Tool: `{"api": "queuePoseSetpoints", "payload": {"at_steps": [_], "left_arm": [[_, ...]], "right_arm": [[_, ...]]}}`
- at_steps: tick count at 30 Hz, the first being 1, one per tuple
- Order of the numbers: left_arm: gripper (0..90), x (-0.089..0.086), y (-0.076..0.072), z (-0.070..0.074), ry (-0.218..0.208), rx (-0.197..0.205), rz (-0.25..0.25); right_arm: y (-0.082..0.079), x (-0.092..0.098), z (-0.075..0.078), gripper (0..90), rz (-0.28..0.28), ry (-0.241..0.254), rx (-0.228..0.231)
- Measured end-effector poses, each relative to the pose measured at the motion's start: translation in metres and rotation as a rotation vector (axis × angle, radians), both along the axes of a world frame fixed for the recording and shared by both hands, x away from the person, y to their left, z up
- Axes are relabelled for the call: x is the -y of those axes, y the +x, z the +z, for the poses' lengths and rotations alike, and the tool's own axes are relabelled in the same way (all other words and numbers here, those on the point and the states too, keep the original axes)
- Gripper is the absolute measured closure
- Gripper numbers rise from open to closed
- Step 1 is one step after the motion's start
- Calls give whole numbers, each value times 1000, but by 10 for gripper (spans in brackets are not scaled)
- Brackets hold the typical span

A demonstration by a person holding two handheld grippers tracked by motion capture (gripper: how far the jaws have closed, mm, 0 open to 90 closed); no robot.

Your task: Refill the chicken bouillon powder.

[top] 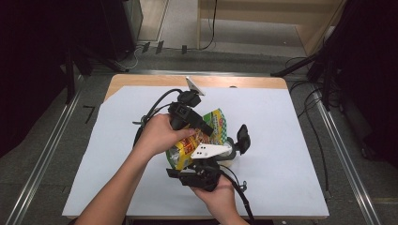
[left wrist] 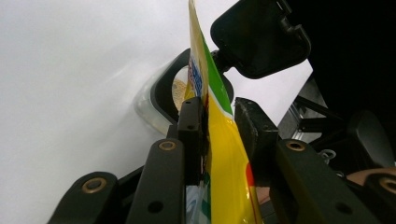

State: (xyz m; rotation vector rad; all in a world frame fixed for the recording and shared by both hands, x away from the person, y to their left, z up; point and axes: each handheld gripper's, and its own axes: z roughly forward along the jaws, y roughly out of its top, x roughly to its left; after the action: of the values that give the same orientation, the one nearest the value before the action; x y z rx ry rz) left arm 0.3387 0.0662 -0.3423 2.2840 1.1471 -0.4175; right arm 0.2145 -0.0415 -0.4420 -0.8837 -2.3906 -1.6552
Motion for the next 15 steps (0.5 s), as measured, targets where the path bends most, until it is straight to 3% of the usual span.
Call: {"api": "queuePoseSetpoints", "payload": {"at_steps": [8,15], "left_arm": [[750,0,-5,0,0,24,8],[768,6,-10,2,33,69,10]], "right_arm": [[-3,-3,0,664,7,-15,14],[-3,-3,0,663,10,-21,23]]}}
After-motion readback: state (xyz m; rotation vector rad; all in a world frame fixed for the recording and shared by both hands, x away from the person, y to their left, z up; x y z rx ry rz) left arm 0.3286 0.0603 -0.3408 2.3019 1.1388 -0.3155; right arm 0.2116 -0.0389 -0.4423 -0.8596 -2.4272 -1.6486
